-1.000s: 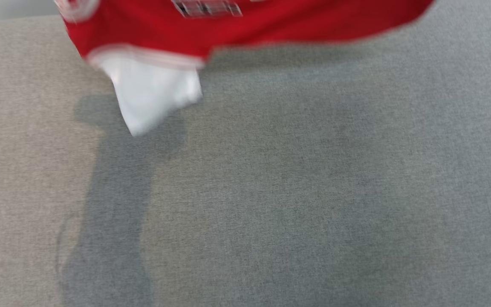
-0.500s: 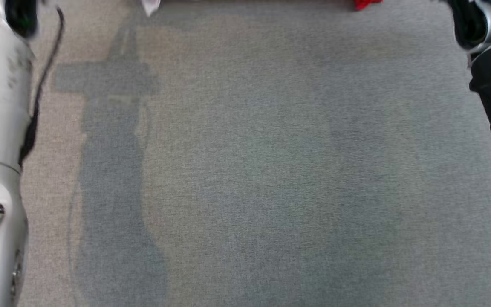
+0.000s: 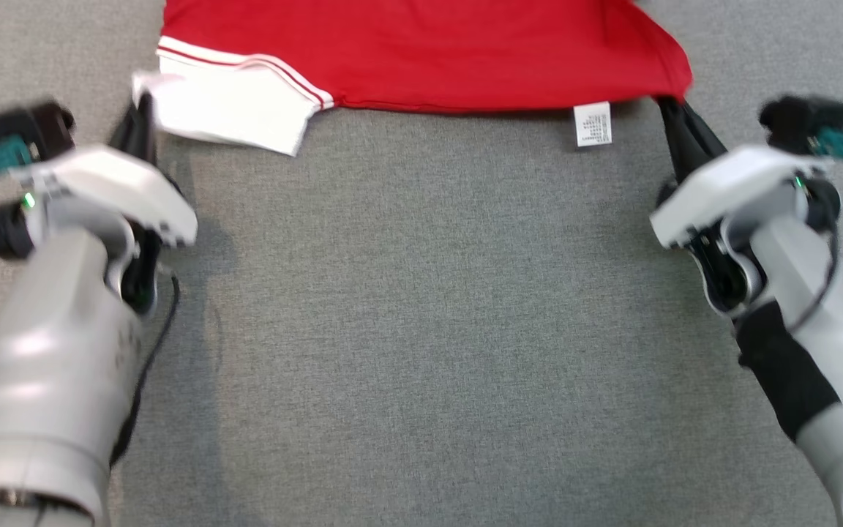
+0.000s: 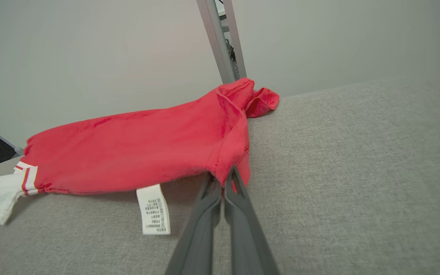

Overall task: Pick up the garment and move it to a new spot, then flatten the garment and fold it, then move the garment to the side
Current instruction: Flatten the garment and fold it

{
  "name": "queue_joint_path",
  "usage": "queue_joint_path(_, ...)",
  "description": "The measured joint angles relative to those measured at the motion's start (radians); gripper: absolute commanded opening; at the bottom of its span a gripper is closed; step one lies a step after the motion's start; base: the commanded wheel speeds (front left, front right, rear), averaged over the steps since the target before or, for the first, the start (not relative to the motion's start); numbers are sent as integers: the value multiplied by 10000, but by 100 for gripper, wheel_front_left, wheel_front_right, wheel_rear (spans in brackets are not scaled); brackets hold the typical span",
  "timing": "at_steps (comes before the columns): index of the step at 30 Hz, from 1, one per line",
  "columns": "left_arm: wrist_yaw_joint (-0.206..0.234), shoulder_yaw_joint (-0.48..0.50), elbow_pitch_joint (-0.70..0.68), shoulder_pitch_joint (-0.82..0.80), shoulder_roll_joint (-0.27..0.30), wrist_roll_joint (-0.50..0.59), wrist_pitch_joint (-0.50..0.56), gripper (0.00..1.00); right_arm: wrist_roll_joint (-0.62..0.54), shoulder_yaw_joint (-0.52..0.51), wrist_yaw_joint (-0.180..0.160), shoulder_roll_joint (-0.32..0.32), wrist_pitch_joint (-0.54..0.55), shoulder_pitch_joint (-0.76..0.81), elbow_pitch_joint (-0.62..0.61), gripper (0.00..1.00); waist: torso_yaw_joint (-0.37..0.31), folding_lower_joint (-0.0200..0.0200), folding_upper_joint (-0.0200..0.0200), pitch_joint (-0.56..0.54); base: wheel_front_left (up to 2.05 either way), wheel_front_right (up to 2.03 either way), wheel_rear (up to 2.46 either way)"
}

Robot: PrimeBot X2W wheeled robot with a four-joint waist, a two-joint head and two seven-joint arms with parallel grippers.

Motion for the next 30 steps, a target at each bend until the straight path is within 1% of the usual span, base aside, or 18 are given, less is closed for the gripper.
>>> queue_joint_path(4, 0, 81, -1055, 1416, 121, -180, -111, 0, -247, -905, 0, -261, -25, 1888, -1615, 0, 63, 0, 0, -261, 0, 0, 0)
queue_joint_path(7, 6, 640, -2548, 2551, 525, -105, -121, 0, -629, -1367, 0, -221, -23, 3288, -2706, 0, 87, 0, 0, -500, 0, 0, 0)
queue_joint_path(9, 171, 1014, -3653, 3568, 675, 86, -127, 0, -947, -1693, 0, -198, -25, 4042, -3407, 0, 76, 1, 0, -692, 0, 0, 0)
queue_joint_path(12, 474, 1340, -5411, 5245, 650, 353, -127, 0, -1177, -2205, 0, -190, -27, 5300, -4128, 0, 90, 0, 0, -1028, 0, 0, 0)
queue_joint_path(15, 1035, 1448, -7331, 6776, 562, 504, -119, 0, -1503, -2690, 0, -73, -27, 6433, -4857, 0, 180, 0, 0, -1387, 0, 0, 0)
queue_joint_path(17, 1494, 1459, -8663, 7870, 539, 512, 159, 0, -1685, -2955, 0, 12, -25, 7094, -5275, 0, 264, 0, 0, -1623, 0, 0, 0)
queue_joint_path(22, 2625, 1360, -12105, 10202, 851, 817, 1471, 0, -2144, -3442, 0, -19, -27, 8545, -6075, 0, 498, 0, 0, -2136, 0, 0, 0)
queue_joint_path(25, 3246, 1287, -13910, 11361, 1005, 1012, 2196, 0, -2322, -3986, 0, 4, 19, 9291, -6462, 0, 620, 0, 0, -2432, 0, 0, 0)
queue_joint_path(28, 3697, 1110, -15323, 12116, 1039, 1183, 2805, 0, -2594, -4374, 0, 142, 322, 10033, -6999, 0, 760, 0, 0, -2685, 0, 0, 0)
queue_joint_path(30, 3912, 1011, -16032, 12528, 1072, 1273, 3103, 0, -2800, -4633, 0, 236, 579, 10490, -7405, 0, 838, 0, 0, -2851, 0, 0, 0)
